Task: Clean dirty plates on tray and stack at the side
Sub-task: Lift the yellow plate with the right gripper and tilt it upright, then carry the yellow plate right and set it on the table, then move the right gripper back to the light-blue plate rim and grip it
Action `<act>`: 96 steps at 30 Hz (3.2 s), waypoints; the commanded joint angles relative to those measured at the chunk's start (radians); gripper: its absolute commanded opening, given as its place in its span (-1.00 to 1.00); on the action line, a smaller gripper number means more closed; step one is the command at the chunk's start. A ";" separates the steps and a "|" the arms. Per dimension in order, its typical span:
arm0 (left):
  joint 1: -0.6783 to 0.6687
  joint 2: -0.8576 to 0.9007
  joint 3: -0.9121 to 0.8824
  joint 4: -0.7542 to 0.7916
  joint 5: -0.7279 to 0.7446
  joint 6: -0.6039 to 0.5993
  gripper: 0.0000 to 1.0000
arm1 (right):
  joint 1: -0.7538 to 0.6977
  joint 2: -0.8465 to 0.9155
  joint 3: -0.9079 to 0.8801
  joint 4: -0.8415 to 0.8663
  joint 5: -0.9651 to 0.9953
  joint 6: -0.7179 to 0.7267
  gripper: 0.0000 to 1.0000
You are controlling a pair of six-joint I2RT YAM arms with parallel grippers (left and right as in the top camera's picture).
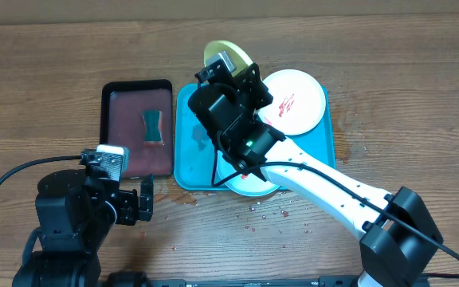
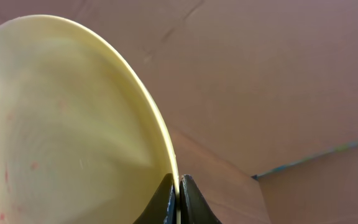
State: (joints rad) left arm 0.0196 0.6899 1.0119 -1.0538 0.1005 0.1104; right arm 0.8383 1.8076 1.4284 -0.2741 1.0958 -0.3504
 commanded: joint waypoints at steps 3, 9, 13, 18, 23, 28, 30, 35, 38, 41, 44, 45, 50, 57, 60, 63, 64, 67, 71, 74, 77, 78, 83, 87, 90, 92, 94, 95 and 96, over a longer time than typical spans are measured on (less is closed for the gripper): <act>-0.005 -0.003 -0.010 0.003 -0.007 -0.013 1.00 | -0.023 -0.006 0.024 -0.024 -0.045 0.157 -0.93; -0.005 -0.003 -0.010 0.003 -0.007 -0.013 1.00 | -0.100 -0.006 0.024 -0.206 -0.379 0.486 -0.93; -0.005 -0.003 -0.010 0.003 -0.007 -0.013 1.00 | -0.183 -0.006 0.027 -0.218 -0.623 0.617 -0.93; -0.005 -0.003 -0.010 0.003 -0.007 -0.013 0.99 | -0.321 -0.006 0.028 -0.214 -0.922 0.697 -0.93; -0.005 -0.003 -0.010 0.003 -0.007 -0.013 0.99 | -0.533 -0.006 0.028 -0.281 -1.109 0.726 -0.93; -0.005 -0.003 -0.010 0.003 -0.007 -0.013 1.00 | -0.767 -0.006 0.025 -0.392 -1.117 0.742 -0.93; -0.005 -0.003 -0.010 0.003 -0.007 -0.013 1.00 | -0.858 -0.006 0.023 -0.430 -1.117 0.741 -0.93; -0.005 -0.003 -0.010 0.003 -0.007 -0.013 1.00 | -1.053 -0.004 -0.025 -0.457 -1.117 0.739 -0.93; -0.005 -0.003 -0.010 0.003 -0.007 -0.013 0.99 | -1.141 -0.004 -0.070 -0.455 -1.117 0.735 -0.93; -0.005 -0.003 -0.010 0.003 -0.007 -0.013 1.00 | -1.208 -0.004 -0.112 -0.449 -1.117 0.735 -0.93; -0.005 -0.003 -0.010 0.003 -0.007 -0.013 1.00 | -1.243 -0.004 -0.146 -0.438 -1.117 0.735 -0.92; -0.005 -0.003 -0.010 0.003 -0.007 -0.013 1.00 | -1.247 -0.004 -0.156 -0.435 -1.117 0.734 -0.93; -0.005 -0.003 -0.010 0.003 -0.007 -0.013 1.00 | -1.243 -0.004 -0.177 -0.439 -1.108 0.695 -0.92; -0.005 -0.003 -0.010 0.003 -0.007 -0.013 1.00 | -1.243 -0.004 -0.179 -0.458 -1.093 0.711 -0.74; -0.005 -0.003 -0.010 0.003 -0.007 -0.013 1.00 | -1.243 -0.004 -0.178 -0.471 -1.086 0.718 -0.15; -0.005 -0.003 -0.010 0.003 -0.007 -0.013 1.00 | -1.243 -0.006 -0.174 -0.499 -1.087 0.718 -0.03; -0.005 -0.003 -0.010 0.003 -0.007 -0.013 1.00 | -1.243 -0.007 -0.170 -0.512 -1.087 0.718 -0.03; -0.005 -0.003 -0.010 0.003 -0.007 -0.013 1.00 | -1.241 -0.023 -0.148 -0.565 -1.092 0.719 -0.03; -0.005 -0.003 -0.010 0.003 -0.007 -0.013 1.00 | -1.219 -0.088 -0.119 -0.625 -1.132 0.726 -0.04; -0.005 -0.003 -0.010 0.003 -0.007 -0.013 0.99 | -1.182 -0.167 -0.119 -0.663 -1.150 0.725 -0.05; -0.005 -0.003 -0.010 0.003 -0.007 -0.013 1.00 | -1.120 -0.257 -0.119 -0.711 -1.150 0.725 -0.04; -0.005 -0.003 -0.010 0.003 -0.007 -0.013 1.00 | -1.091 -0.289 -0.119 -0.730 -1.151 0.726 -0.03; -0.005 -0.003 -0.010 0.003 -0.007 -0.013 0.99 | -0.925 -0.381 -0.119 -0.817 -1.199 0.726 -0.02; -0.005 -0.003 -0.010 0.003 -0.007 -0.013 1.00 | -0.769 -0.385 -0.150 -0.857 -1.202 0.732 0.00; -0.005 -0.003 -0.010 0.003 -0.007 -0.013 1.00 | -0.670 -0.380 -0.218 -0.830 -1.202 0.770 0.18; -0.005 -0.003 -0.010 0.003 -0.007 -0.013 1.00 | -0.613 -0.373 -0.284 -0.780 -1.202 0.797 0.41; -0.005 -0.003 -0.010 0.003 -0.007 -0.013 1.00 | -0.566 -0.365 -0.355 -0.716 -1.212 0.830 0.60; -0.005 -0.003 -0.010 0.003 -0.007 -0.013 1.00 | -0.551 -0.363 -0.376 -0.695 -1.224 0.830 0.67; -0.005 -0.003 -0.010 0.003 -0.007 -0.013 0.99 | -0.534 -0.358 -0.399 -0.670 -1.245 0.833 0.75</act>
State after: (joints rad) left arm 0.0196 0.6899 1.0115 -1.0534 0.1001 0.1074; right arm 0.2691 1.4372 1.0817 -0.9749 -0.1162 0.4469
